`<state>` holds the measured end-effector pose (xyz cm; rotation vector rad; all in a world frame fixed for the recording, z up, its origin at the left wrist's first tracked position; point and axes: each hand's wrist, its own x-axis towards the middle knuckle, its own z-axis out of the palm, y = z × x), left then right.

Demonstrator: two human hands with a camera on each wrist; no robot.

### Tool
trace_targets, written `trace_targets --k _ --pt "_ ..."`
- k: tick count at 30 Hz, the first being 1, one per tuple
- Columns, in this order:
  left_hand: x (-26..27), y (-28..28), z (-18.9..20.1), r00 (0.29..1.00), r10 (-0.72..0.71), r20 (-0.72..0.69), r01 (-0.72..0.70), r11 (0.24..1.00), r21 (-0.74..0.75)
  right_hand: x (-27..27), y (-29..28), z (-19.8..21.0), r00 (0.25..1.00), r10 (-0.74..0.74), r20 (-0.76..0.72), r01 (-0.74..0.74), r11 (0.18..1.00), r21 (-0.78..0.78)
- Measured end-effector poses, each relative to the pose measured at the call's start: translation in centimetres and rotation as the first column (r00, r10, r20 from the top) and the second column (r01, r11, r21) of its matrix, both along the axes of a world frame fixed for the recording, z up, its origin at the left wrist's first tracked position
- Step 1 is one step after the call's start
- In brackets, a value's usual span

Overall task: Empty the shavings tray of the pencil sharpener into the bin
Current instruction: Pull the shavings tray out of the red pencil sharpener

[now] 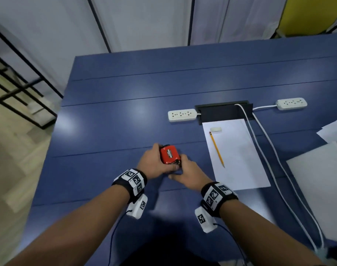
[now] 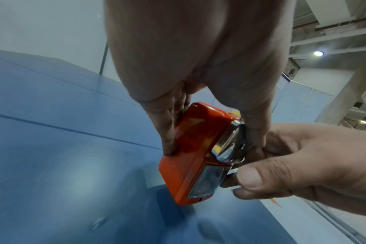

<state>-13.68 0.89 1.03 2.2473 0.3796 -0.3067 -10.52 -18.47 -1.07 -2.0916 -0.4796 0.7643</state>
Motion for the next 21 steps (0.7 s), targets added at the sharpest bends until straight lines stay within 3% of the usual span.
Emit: trace_targets --k 5,9,13,21 --pt "-10.8 1.8 -0.2 0.996 0.090 -0.010 -0.089 0.995 0.041 -6.9 1.6 0.5 0.972 0.232 -0.020 -0.232 0.973 -0.013" --pt "-16.9 0.7 -1.1 0.978 0.207 -0.004 -0.207 0.978 0.005 -11.2 3.2 -0.6 0.959 0.281 -0.038 -0.283 0.959 -0.035" --pt "-19.1 0.3 -2.5 0.957 0.289 0.002 -0.288 0.954 -0.082 -13.2 3.8 -1.1 0.970 0.242 -0.036 -0.243 0.969 -0.037" --pt "-18.4 3.2 -2.5 0.992 0.108 -0.068 -0.117 0.982 -0.146 -14.8 3.3 -1.1 0.989 0.139 -0.043 -0.141 0.988 -0.060"
